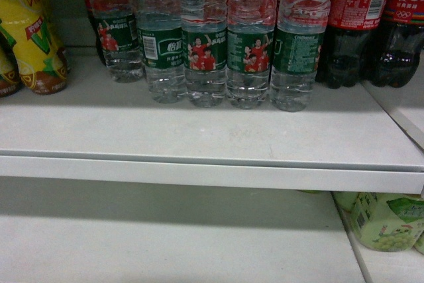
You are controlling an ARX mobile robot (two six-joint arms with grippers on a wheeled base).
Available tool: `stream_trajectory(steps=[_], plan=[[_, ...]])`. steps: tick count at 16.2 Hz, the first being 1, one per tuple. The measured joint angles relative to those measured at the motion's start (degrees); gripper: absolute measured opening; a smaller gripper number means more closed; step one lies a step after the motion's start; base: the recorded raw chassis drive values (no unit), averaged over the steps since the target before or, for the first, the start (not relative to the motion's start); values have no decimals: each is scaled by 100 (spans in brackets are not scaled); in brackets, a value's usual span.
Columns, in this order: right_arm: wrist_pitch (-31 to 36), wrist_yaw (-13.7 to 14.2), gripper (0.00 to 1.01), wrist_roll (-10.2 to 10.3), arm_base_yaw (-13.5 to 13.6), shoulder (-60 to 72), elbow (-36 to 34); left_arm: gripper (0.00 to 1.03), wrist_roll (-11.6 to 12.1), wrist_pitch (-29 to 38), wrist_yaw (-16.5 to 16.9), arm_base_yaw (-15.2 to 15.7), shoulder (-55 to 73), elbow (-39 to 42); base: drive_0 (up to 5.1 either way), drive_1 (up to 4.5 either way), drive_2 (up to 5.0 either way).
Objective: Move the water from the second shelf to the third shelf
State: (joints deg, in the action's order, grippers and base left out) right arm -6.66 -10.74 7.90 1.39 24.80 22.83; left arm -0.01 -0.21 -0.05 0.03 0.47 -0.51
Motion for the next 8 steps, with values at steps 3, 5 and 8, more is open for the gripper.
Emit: stream_trajectory(steps=[3,5,8], plan=[[-15,-66,42,11,-72,-2,0,98,2,-2,0,0,0,0,0,0,0],[-17,-79,42,22,-70,-4,0,98,0,-2,0,0,0,0,0,0,0],[-17,-81,42,22,-72,-2,0,98,0,-2,2,0,0,0,0,0,0]])
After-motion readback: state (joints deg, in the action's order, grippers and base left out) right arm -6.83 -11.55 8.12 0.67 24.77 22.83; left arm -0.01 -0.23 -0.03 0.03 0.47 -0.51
